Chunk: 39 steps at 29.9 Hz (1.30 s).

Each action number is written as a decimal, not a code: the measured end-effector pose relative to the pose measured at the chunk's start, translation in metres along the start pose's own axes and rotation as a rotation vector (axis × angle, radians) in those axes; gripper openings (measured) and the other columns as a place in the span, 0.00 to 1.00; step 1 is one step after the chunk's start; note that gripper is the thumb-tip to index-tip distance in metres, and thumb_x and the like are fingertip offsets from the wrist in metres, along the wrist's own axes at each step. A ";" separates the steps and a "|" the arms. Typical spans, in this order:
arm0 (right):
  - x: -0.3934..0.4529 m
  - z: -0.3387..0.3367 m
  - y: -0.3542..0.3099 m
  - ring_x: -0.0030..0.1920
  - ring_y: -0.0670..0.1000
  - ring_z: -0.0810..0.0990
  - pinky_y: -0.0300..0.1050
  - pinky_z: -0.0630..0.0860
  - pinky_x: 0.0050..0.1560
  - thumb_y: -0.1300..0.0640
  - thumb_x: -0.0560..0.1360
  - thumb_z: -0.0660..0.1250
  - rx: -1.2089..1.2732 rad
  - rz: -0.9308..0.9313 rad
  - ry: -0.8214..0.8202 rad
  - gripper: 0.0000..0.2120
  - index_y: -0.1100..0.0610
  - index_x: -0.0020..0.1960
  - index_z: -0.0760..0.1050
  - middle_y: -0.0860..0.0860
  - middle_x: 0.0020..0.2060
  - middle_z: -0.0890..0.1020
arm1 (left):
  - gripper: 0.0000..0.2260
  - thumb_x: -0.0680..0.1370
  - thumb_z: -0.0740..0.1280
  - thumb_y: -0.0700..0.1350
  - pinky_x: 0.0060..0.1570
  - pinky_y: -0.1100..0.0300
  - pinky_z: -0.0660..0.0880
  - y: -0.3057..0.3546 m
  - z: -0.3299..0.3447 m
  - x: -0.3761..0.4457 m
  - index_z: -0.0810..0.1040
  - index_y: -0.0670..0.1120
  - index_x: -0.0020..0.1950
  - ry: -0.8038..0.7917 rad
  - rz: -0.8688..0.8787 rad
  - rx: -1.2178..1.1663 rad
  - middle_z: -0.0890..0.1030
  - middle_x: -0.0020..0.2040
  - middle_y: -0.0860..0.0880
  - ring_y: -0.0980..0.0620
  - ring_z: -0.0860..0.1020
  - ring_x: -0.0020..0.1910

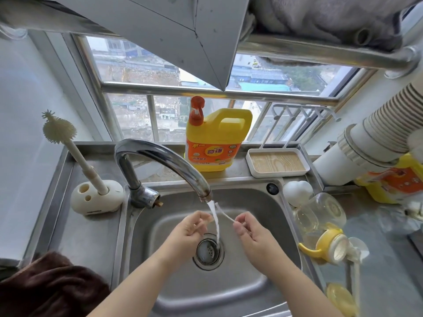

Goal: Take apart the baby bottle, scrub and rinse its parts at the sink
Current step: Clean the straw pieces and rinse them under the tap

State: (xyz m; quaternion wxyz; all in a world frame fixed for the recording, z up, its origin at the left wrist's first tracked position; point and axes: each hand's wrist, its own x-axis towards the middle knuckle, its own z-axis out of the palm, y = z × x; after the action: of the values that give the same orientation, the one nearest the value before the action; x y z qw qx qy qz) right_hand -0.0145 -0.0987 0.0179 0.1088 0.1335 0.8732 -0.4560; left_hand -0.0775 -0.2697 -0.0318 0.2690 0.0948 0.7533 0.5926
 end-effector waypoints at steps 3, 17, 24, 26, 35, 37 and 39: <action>0.004 -0.011 0.003 0.30 0.41 0.69 0.33 0.64 0.32 0.51 0.79 0.58 -0.066 -0.062 -0.003 0.07 0.47 0.42 0.70 0.38 0.29 0.73 | 0.10 0.80 0.59 0.36 0.45 0.77 0.66 0.003 0.001 0.000 0.75 0.50 0.49 0.000 -0.006 -0.061 0.76 0.42 0.57 0.70 0.75 0.38; 0.026 -0.041 0.000 0.40 0.43 0.73 0.43 0.73 0.44 0.52 0.76 0.63 -0.329 -0.118 -0.062 0.08 0.43 0.39 0.74 0.44 0.38 0.74 | 0.06 0.76 0.62 0.50 0.54 0.68 0.71 0.018 0.004 0.003 0.78 0.59 0.48 0.062 0.136 -0.012 0.80 0.49 0.46 0.57 0.78 0.51; 0.042 -0.039 -0.024 0.43 0.46 0.71 0.41 0.69 0.44 0.53 0.78 0.61 -0.550 -0.261 -0.129 0.09 0.54 0.50 0.78 0.44 0.40 0.71 | 0.11 0.72 0.59 0.57 0.49 0.50 0.73 0.003 -0.001 0.009 0.77 0.54 0.45 0.065 0.169 0.321 0.77 0.43 0.58 0.56 0.75 0.44; 0.046 -0.038 -0.027 0.44 0.48 0.72 0.42 0.71 0.47 0.55 0.78 0.61 -0.497 -0.287 -0.108 0.08 0.56 0.48 0.78 0.45 0.41 0.72 | 0.03 0.73 0.61 0.53 0.44 0.58 0.72 0.009 0.000 0.009 0.74 0.56 0.42 0.097 0.145 0.252 0.77 0.38 0.60 0.59 0.73 0.38; 0.050 -0.037 -0.035 0.49 0.48 0.76 0.42 0.68 0.43 0.48 0.77 0.61 -0.658 -0.298 -0.004 0.09 0.49 0.49 0.77 0.45 0.47 0.80 | 0.10 0.78 0.64 0.40 0.30 0.66 0.63 0.004 0.002 0.000 0.75 0.53 0.40 0.091 0.041 0.115 0.73 0.27 0.59 0.59 0.65 0.25; 0.047 -0.033 -0.037 0.49 0.49 0.76 0.43 0.71 0.45 0.50 0.77 0.62 -0.677 -0.340 -0.096 0.08 0.51 0.49 0.78 0.46 0.46 0.80 | 0.08 0.78 0.63 0.36 0.31 0.67 0.63 0.007 0.002 -0.003 0.73 0.48 0.41 0.073 0.039 0.115 0.72 0.27 0.58 0.60 0.66 0.25; 0.044 -0.029 -0.038 0.47 0.50 0.77 0.46 0.74 0.46 0.54 0.76 0.63 -0.594 -0.362 -0.145 0.07 0.54 0.47 0.79 0.48 0.44 0.79 | 0.09 0.79 0.63 0.39 0.38 0.68 0.66 0.007 0.001 -0.003 0.72 0.50 0.41 0.085 0.052 0.189 0.75 0.34 0.55 0.61 0.72 0.33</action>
State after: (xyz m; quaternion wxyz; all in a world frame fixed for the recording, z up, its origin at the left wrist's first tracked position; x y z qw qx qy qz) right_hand -0.0703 -0.0897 0.0496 0.1221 -0.0936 0.9671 -0.2025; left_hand -0.0760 -0.2683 -0.0246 0.2109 0.1141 0.8139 0.5292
